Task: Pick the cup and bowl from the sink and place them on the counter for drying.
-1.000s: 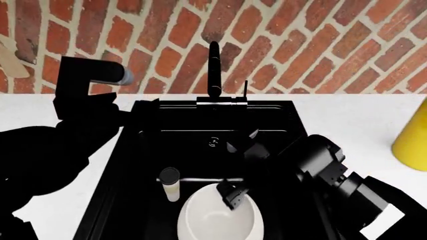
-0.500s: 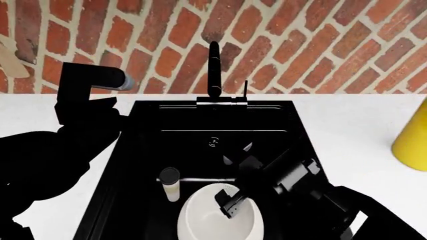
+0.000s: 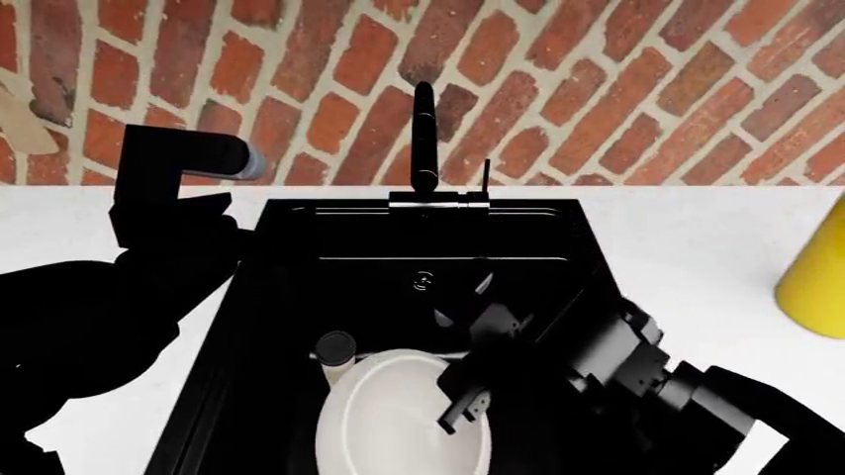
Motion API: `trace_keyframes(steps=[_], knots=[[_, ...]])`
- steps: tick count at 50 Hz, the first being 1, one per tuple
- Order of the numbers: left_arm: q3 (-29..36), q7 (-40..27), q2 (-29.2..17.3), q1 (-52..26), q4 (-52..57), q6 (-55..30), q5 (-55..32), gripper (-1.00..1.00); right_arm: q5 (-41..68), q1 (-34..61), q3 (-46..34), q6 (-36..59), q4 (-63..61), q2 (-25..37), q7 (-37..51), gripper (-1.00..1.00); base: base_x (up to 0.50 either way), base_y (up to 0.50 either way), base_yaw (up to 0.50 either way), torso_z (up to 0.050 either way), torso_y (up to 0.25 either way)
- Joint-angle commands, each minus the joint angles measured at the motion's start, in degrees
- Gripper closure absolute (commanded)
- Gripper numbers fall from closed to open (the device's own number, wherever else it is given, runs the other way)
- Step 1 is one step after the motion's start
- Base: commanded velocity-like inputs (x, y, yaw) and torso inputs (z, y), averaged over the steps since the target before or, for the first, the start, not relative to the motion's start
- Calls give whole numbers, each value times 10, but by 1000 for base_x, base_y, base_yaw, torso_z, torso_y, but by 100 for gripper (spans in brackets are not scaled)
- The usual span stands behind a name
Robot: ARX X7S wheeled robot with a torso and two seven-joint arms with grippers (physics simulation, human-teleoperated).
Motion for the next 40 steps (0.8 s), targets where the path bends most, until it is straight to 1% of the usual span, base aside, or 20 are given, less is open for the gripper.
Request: trace_keyframes(steps=[1,12,14,15,19,24,30,33,35,36,38,40], knots=[[4,-6,-2,-2,-1,5,-3,-100,50,15,20,89,-179,68,59,100,0,0,0,0,0],[2,-5,-8,0,-2,16,-5,-100,140,60,96,189,-278,121,121,100,0,0,0,0,0],[-6,7,-24,2,-4,18,-9,-100,155,69,107,205,-287,128,130,100,0,0,0,0,0],[0,3,-17,3,-3,20,-5,-100,159,72,110,210,-291,131,131,100,0,0,0,0,0],[4,1,-13,6,-3,26,-2,-100,202,96,136,254,-314,150,147,100,0,0,0,0,0],[-8,11,-31,12,-1,27,-12,-100,274,143,175,318,-327,185,176,100,0,0,0,0,0],[-1,12,-28,15,-3,37,-6,-100,425,225,139,323,-304,243,271,100,0,0,0,0,0],[2,13,-25,16,-4,42,-4,-100,492,280,99,322,-290,281,307,100,0,0,0,0,0],[4,10,-22,17,-2,44,-2,-100,527,307,81,320,-279,301,327,100,0,0,0,0,0],[0,19,-30,20,-3,47,-3,-100,530,322,74,321,-277,313,328,100,0,0,0,0,0],[4,22,-28,23,-4,53,1,-100,563,349,63,321,-259,331,338,100,0,0,0,0,0],[13,19,-21,23,-4,58,9,-100,569,376,40,323,-247,345,338,100,0,0,0,0,0]])
